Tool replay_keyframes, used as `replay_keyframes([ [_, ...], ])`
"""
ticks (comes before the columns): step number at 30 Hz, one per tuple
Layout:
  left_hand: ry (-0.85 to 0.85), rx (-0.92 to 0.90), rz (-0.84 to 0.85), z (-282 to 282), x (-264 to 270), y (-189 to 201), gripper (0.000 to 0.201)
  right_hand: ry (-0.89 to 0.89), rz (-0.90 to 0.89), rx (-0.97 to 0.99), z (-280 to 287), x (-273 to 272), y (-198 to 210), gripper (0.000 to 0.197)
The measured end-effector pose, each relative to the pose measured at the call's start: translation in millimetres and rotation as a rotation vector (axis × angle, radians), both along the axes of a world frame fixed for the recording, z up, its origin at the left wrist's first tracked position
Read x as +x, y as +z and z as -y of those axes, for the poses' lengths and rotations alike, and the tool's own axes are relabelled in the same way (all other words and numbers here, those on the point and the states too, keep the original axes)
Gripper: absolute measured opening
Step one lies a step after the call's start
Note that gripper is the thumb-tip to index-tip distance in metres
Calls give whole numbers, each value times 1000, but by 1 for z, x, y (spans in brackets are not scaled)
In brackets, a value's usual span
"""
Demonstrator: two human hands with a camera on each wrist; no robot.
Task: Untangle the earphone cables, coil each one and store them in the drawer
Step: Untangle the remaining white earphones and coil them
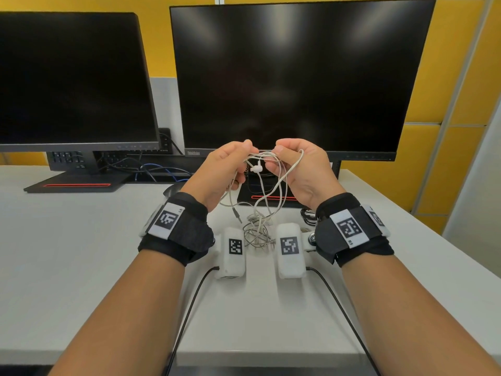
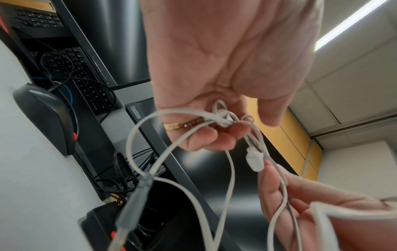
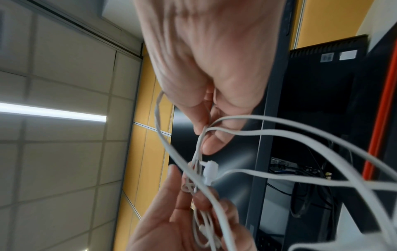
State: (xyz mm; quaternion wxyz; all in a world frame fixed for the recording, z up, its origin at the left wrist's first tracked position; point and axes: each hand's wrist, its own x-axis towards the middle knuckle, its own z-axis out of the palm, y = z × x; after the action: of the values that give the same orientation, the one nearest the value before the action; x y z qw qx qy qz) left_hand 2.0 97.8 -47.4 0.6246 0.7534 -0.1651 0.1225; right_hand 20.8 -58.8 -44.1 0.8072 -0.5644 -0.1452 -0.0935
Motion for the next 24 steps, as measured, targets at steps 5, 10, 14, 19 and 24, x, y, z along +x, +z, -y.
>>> replay_keyframes([
  [5, 71, 90, 49, -3, 3, -2, 9, -29, -4, -23, -1, -2, 0, 11],
  [10, 18, 102, 41, -2, -2, -1, 11, -112, -18, -25, 2, -1, 0, 13],
  [14, 108, 126, -10, 0, 1, -2, 35, -98, -20, 22, 1, -2, 1, 14],
  [19, 128, 204, -31, -1, 3, -3, 19, -49, -15, 80, 0, -4, 3, 14],
  [24, 112, 231, -14, -1, 2, -4, 10, -16, -10, 100, -2, -4, 3, 14],
])
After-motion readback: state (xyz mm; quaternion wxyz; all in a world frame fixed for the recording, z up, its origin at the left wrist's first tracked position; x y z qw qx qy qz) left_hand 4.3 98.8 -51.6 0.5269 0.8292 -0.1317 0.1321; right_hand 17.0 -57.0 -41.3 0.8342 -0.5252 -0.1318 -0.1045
